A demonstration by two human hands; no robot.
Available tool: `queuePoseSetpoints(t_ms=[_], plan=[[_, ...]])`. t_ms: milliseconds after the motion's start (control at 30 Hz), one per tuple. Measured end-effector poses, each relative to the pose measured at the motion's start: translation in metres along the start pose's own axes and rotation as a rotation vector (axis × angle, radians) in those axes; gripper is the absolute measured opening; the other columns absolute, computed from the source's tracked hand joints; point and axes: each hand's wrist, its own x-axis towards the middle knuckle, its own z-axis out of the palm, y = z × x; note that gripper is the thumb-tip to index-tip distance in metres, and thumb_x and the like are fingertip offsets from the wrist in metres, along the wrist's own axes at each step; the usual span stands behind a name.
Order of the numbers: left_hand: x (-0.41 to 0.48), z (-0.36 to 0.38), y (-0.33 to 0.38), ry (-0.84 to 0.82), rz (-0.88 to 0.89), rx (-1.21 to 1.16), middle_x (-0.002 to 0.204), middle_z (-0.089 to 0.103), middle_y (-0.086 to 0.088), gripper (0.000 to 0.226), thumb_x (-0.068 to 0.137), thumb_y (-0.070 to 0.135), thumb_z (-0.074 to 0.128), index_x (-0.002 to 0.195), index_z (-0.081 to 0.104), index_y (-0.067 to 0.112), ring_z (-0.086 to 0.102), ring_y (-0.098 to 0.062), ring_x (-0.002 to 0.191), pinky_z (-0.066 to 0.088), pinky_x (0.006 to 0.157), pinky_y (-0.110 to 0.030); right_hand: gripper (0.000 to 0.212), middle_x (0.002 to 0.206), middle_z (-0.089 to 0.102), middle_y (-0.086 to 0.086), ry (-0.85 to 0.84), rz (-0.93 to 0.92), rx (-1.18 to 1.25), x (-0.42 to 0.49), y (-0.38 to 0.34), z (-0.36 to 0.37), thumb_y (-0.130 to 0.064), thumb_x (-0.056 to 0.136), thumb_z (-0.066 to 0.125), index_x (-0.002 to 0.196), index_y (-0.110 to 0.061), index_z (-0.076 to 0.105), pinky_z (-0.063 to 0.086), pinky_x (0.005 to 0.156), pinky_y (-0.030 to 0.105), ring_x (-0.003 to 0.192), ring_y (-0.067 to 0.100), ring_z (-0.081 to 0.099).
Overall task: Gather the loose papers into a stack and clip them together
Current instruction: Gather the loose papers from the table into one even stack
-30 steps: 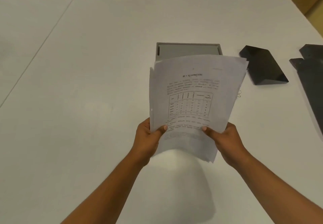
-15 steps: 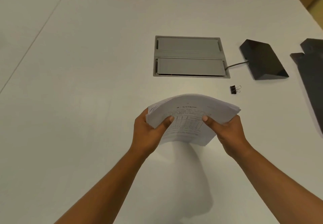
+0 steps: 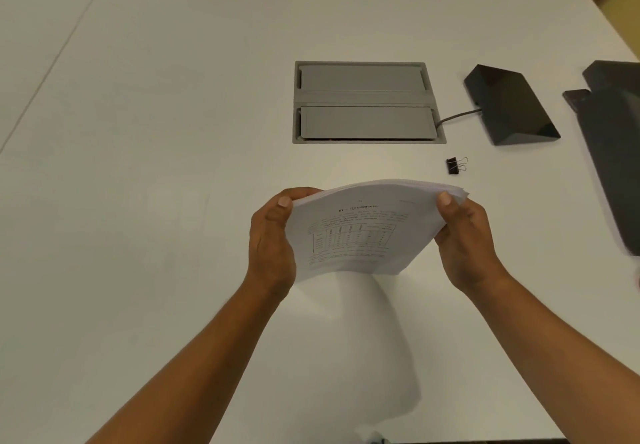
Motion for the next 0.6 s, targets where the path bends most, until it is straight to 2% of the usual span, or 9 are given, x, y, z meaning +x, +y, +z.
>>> queuePoseSetpoints(t_ms=[67, 100, 200, 267, 333, 400, 433, 500, 600], plan=[[0.001, -0.002, 0.0, 0.001, 0.0, 0.011, 0.087, 0.077, 0.015, 0.043, 0.088, 0.045, 0.034, 0.093, 0.072, 0.024, 0.071, -0.007, 0.08, 0.052, 0.064, -0.013, 0.042, 0.087, 0.069, -0.008, 0.013, 0.015, 0.027, 0.0, -0.002, 0.001, -0.072, 0.078, 0.056, 0.087, -0.035, 0.075, 0.052, 0.077, 0.029, 0.086, 0.009, 0.062], [0.001, -0.003, 0.0, -0.002, 0.015, 0.03, 0.089, 0.076, 0.016, 0.044, 0.087, 0.049, 0.034, 0.093, 0.073, 0.028, 0.071, -0.007, 0.081, 0.052, 0.065, -0.014, 0.044, 0.089, 0.068, -0.006, 0.022, 0.024, 0.025, 0.001, -0.003, 0.0, -0.073, 0.081, 0.051, 0.086, -0.037, 0.075, 0.052, 0.078, 0.03, 0.088, 0.012, 0.061], [0.0, -0.003, 0.0, -0.033, 0.058, 0.084, 0.092, 0.075, 0.02, 0.043, 0.087, 0.068, 0.038, 0.092, 0.073, 0.044, 0.07, -0.008, 0.084, 0.053, 0.067, -0.017, 0.042, 0.098, 0.068, 0.001, 0.032, 0.059, 0.025, 0.004, -0.001, -0.002, -0.056, 0.091, 0.038, 0.089, -0.038, 0.076, 0.05, 0.084, 0.037, 0.095, 0.019, 0.062], [0.0, -0.003, -0.001, -0.057, 0.075, 0.088, 0.095, 0.074, 0.021, 0.065, 0.076, 0.087, 0.039, 0.101, 0.07, 0.036, 0.07, -0.008, 0.087, 0.053, 0.067, -0.016, 0.044, 0.1, 0.071, 0.0, 0.028, 0.068, 0.058, 0.006, 0.0, -0.004, -0.064, 0.087, 0.041, 0.094, -0.038, 0.076, 0.052, 0.083, 0.038, 0.095, 0.017, 0.067], [-0.002, -0.006, -0.005, -0.109, 0.086, 0.107, 0.099, 0.072, 0.023, 0.077, 0.068, 0.09, 0.046, 0.11, 0.064, 0.027, 0.069, -0.007, 0.092, 0.054, 0.068, -0.015, 0.053, 0.099, 0.073, -0.004, -0.036, 0.027, 0.084, 0.006, 0.003, -0.007, -0.079, 0.074, 0.056, 0.098, -0.036, 0.076, 0.056, 0.081, 0.034, 0.094, 0.015, 0.068], [-0.005, -0.01, -0.011, -0.127, 0.06, 0.183, 0.103, 0.071, 0.021, 0.065, 0.068, 0.078, 0.065, 0.114, 0.063, 0.032, 0.068, -0.008, 0.098, 0.058, 0.072, -0.019, 0.061, 0.099, 0.076, -0.006, -0.107, 0.009, 0.034, 0.006, 0.012, -0.012, -0.073, 0.064, 0.072, 0.104, -0.027, 0.075, 0.057, 0.082, 0.031, 0.097, 0.017, 0.069], [-0.006, -0.012, -0.015, -0.123, 0.037, 0.231, 0.105, 0.071, 0.02, 0.053, 0.071, 0.066, 0.073, 0.115, 0.064, 0.038, 0.068, -0.008, 0.1, 0.061, 0.074, -0.023, 0.056, 0.101, 0.077, -0.005, -0.115, 0.022, -0.01, 0.006, 0.018, -0.014, -0.064, 0.064, 0.079, 0.105, -0.026, 0.075, 0.057, 0.083, 0.033, 0.098, 0.017, 0.07], [-0.008, -0.016, -0.028, -0.122, -0.024, 0.276, 0.106, 0.074, 0.018, 0.035, 0.078, 0.041, 0.079, 0.11, 0.068, 0.046, 0.07, -0.008, 0.099, 0.063, 0.078, -0.03, 0.039, 0.106, 0.078, -0.004, -0.108, 0.06, -0.102, 0.004, 0.035, -0.017, -0.044, 0.069, 0.086, 0.105, -0.031, 0.075, 0.06, 0.088, 0.038, 0.101, 0.015, 0.073], [-0.011, -0.017, -0.043, -0.104, -0.116, 0.225, 0.104, 0.075, 0.021, 0.032, 0.082, 0.029, 0.078, 0.107, 0.068, 0.047, 0.071, -0.004, 0.098, 0.061, 0.075, -0.024, 0.036, 0.112, 0.076, -0.012, -0.119, 0.108, -0.181, -0.002, 0.056, -0.014, -0.036, 0.071, 0.083, 0.104, -0.048, 0.072, 0.059, 0.092, 0.038, 0.104, 0.01, 0.071]])
